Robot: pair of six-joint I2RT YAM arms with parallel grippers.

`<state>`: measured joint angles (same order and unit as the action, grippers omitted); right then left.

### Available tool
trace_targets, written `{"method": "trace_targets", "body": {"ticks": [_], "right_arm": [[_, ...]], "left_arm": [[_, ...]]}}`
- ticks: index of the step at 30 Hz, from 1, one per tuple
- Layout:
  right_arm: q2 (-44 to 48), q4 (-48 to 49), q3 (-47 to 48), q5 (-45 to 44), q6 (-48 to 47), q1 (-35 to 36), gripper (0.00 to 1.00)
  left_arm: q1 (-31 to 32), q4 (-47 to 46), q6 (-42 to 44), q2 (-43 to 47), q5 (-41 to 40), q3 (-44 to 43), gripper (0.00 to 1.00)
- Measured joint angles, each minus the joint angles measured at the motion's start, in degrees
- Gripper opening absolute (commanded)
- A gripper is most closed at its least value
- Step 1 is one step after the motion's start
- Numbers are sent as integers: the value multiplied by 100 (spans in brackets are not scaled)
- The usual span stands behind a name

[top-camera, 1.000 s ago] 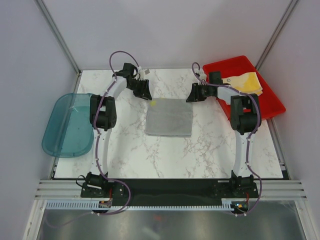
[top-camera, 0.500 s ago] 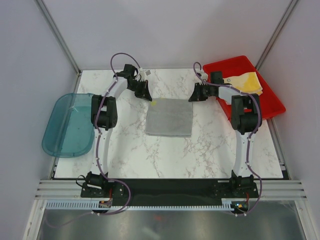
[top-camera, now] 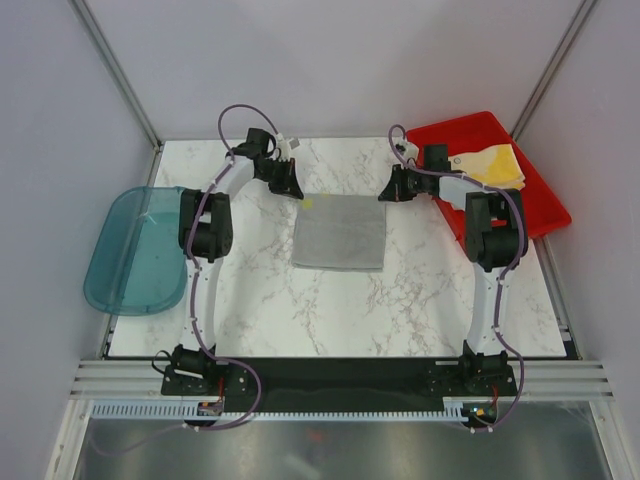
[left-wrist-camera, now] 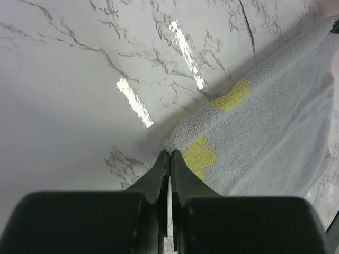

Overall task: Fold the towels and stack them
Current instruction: Fold the towel

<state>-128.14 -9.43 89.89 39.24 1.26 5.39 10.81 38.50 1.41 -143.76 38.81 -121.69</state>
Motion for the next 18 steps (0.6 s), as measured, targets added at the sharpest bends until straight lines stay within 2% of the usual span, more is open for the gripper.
{"method": "trace_targets", "body": {"ticks": [5, 18], "right_arm": [[190, 240, -195, 2, -70, 0, 0], [780, 632, -640, 4, -83, 0, 0]], "left_arm": [[11, -334, -122, 382, -269, 304, 2], [26, -616, -138, 1032, -278, 678, 2]]}}
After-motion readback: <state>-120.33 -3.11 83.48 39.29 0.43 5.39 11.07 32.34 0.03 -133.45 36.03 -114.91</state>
